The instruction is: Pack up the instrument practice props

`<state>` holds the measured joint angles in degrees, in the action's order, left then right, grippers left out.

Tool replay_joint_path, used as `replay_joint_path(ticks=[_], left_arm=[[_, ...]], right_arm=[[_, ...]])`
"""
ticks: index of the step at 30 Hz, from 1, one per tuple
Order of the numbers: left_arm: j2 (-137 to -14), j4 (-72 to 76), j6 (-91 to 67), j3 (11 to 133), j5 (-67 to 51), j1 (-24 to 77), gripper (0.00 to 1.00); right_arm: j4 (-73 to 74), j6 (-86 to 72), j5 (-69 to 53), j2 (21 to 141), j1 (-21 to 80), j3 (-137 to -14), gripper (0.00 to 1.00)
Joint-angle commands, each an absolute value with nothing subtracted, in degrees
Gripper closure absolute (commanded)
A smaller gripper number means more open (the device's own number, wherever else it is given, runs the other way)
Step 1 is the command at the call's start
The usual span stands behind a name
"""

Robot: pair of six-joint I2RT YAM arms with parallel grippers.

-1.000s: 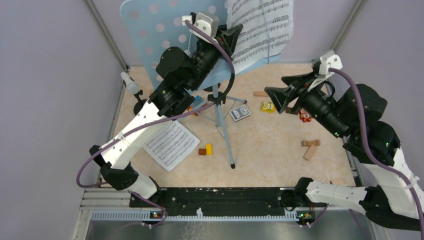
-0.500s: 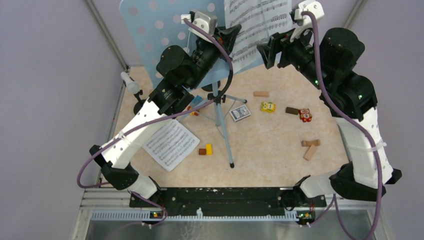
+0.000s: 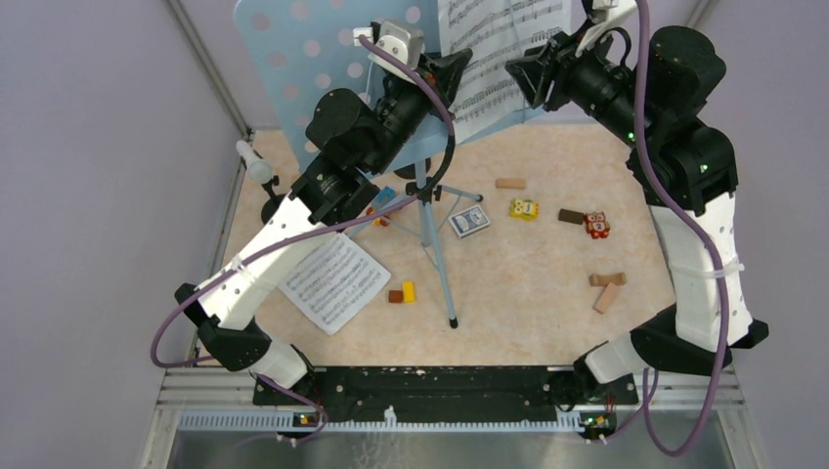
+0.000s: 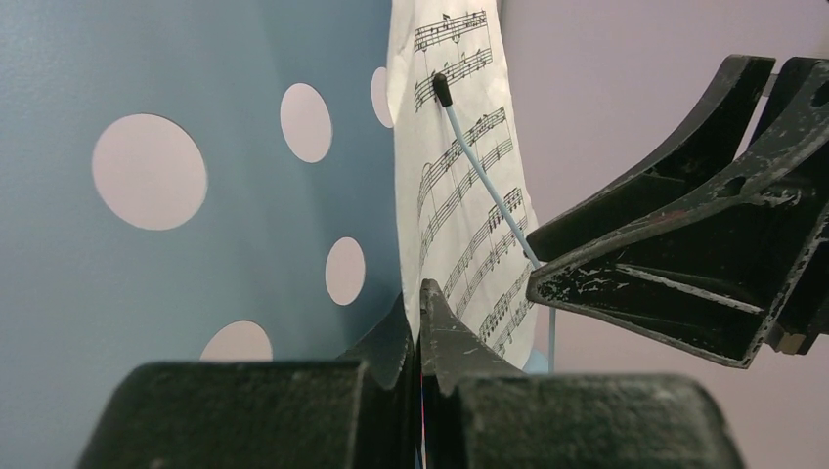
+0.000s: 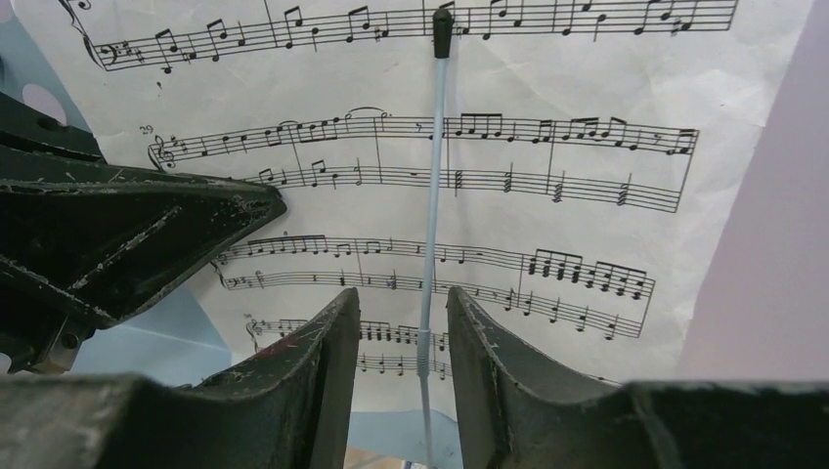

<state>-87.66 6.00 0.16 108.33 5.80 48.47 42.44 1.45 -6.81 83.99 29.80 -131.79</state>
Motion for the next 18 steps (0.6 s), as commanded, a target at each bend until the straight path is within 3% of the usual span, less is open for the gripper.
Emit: replay_joint_path(ticks=[1, 6, 12, 17, 18], left_arm=[[-86.91, 5.59, 0.17, 109.23, 6.80, 47.50, 1.00], [-86.83, 5.54, 0.18, 109.29, 6.68, 47.49, 1.00], [-87.21, 5.02, 0.18, 109.75, 6.25, 47.52, 1.00], [-87.20, 5.25, 0.18, 109.84, 6.37, 47.54, 1.00], [-87.21, 5.35, 0.18, 109.84, 6.48, 47.47, 1.00]], right_arm=[[39.55, 0.44, -10.00, 84.78, 29.18, -133.25, 0.62], [38.60, 0.42, -9.65, 86.16, 29.08, -134.46, 0.63], [37.99, 0.40, -8.05, 86.89, 29.09, -134.70, 0.79], [36.27, 0.72, -8.05, 85.81, 29.09, -132.78, 1.00], [34.77, 0.80, -7.86, 85.08, 29.09, -131.49, 1.00]])
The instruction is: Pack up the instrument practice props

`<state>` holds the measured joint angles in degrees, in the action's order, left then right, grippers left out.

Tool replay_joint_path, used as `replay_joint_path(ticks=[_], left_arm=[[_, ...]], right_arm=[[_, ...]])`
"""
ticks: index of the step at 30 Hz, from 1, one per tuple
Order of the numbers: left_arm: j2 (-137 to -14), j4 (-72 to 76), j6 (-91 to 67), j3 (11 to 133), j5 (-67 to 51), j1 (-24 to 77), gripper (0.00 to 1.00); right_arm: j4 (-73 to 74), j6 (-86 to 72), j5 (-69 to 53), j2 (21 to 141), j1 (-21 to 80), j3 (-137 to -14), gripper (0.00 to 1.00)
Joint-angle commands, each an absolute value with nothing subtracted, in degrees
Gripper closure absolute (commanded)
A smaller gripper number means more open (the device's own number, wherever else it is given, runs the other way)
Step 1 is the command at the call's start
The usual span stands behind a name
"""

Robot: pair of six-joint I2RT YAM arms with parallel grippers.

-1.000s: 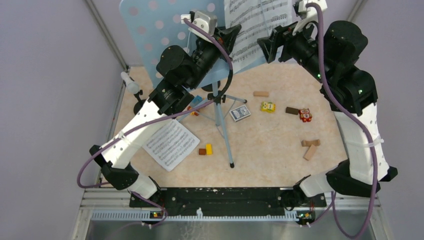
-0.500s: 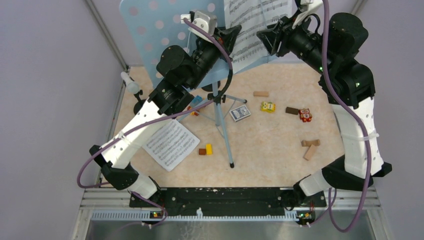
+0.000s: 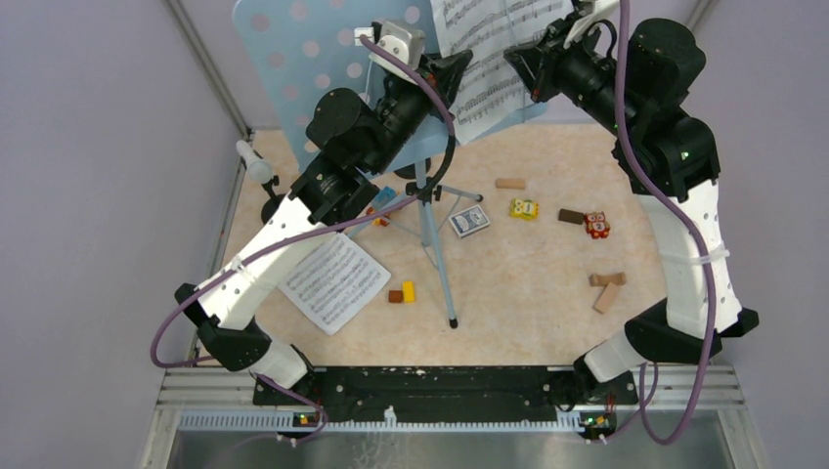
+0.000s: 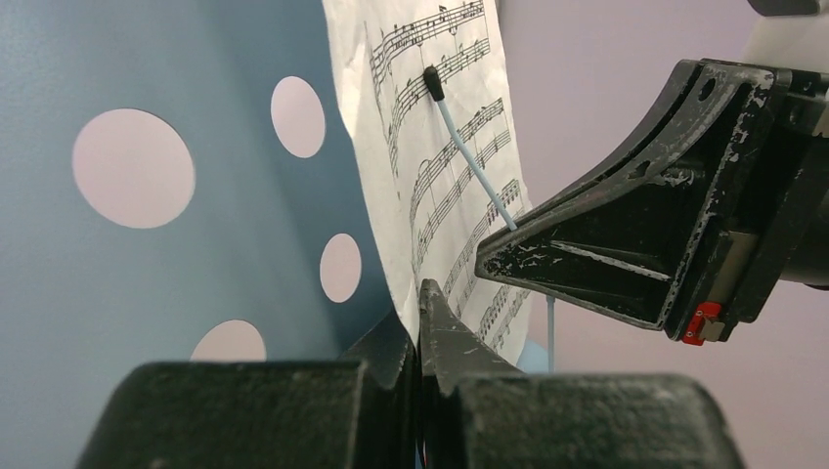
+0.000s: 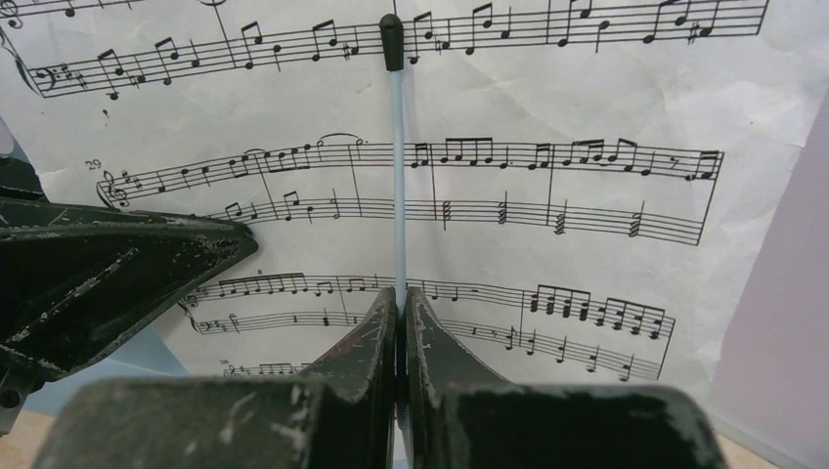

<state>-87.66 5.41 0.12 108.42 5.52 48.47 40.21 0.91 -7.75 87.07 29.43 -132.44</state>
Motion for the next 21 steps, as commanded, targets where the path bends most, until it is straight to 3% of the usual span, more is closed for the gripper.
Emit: replay_joint_path(ticks=[1, 8, 21], left_arm=[[-87.26, 5.44, 0.18, 109.83, 6.62, 47.48, 1.00], [-86.70, 6.85, 0.20, 110.36, 9.57, 47.46, 1.00], [-74.62, 7.35, 0.18, 105.21, 13.21, 47.46, 1.00]], right_arm=[[33.14, 1.06, -7.68, 84.20, 29.08, -129.55, 1.00], [21.66, 1.93, -6.87, 77.00, 29.09, -115.14, 1.00], [19.26, 0.44, -5.72, 76.10, 29.08, -112.34, 1.00]])
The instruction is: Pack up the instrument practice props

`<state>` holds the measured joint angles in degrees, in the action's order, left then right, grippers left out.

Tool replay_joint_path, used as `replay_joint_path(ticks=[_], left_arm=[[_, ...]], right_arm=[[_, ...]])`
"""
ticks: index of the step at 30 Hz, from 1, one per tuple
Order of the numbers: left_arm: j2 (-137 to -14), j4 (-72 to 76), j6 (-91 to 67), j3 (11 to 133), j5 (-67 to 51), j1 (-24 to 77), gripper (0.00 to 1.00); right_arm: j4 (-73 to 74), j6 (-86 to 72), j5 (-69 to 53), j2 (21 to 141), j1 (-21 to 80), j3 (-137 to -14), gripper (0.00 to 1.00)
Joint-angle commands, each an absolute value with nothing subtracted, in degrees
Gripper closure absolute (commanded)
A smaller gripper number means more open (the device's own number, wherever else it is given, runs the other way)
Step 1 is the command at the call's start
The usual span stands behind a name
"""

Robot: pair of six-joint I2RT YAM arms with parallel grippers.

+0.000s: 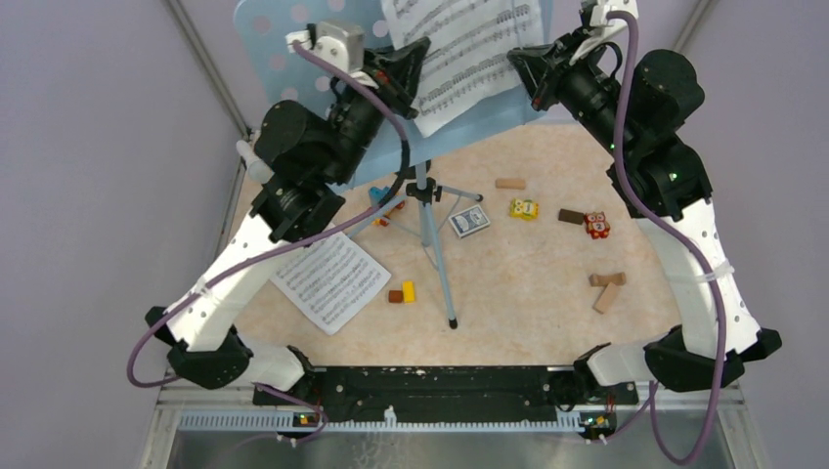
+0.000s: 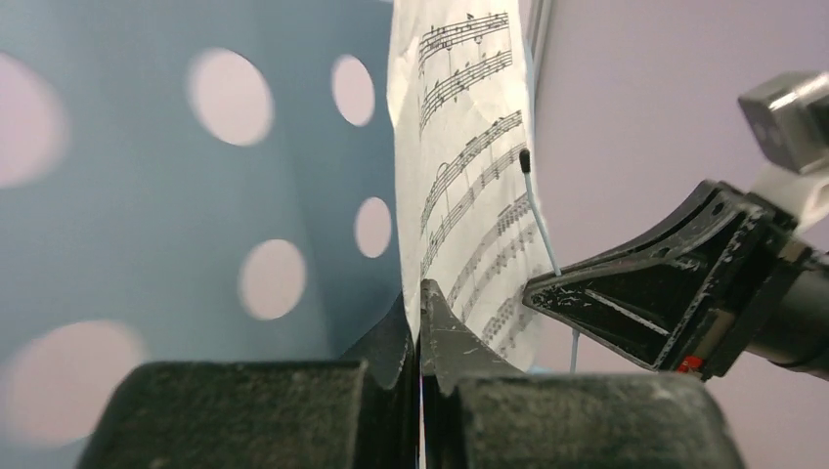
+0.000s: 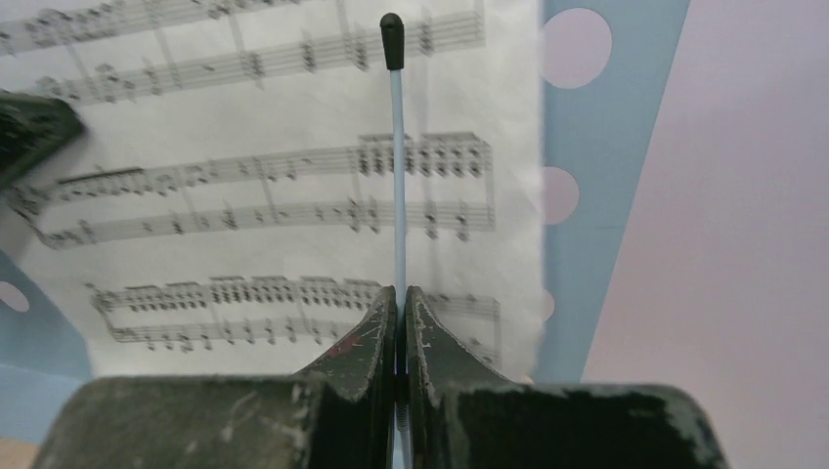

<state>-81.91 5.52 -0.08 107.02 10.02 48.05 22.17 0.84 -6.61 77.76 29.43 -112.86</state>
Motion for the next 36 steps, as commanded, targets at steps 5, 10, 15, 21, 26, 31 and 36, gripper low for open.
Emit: replay_joint_path(ticks=[5, 10, 15, 21, 26, 31, 36], left_arm=[[-66.39, 3.34, -3.70, 101.09, 14.70, 47.52, 1.00], [-57.03, 0.61, -7.21, 95.41, 16.10, 47.47, 1.00], [-49.17, -8.61, -10.32, 93.03, 21.10, 47.46, 1.00], [-38.71, -22.62, -13.88, 86.58, 35.52, 47.47, 1.00], [-31.15, -34.23, -22.43, 81.79, 45.24, 47.48, 1.00], [-24.71, -41.98, -28.89, 76.72, 51.34, 47.49, 1.00], [-24.94, -51.98, -35.61, 74.60, 54.36, 47.51, 1.00]], right_arm=[[18.34, 0.42, -5.45, 75.39, 29.08, -110.51, 1.00], [17.44, 0.44, -5.29, 74.85, 29.09, -108.65, 1.00], [16.08, -1.17, -4.95, 73.84, 29.09, -106.20, 1.00], [17.40, -1.95, -4.52, 73.82, 29.09, -106.28, 1.00], [18.45, -1.86, -5.01, 73.36, 29.08, -106.56, 0.88], [18.36, -1.72, -5.01, 71.69, 29.09, -104.70, 0.76], [19.13, -1.98, -4.74, 69.52, 29.08, -102.24, 0.57]])
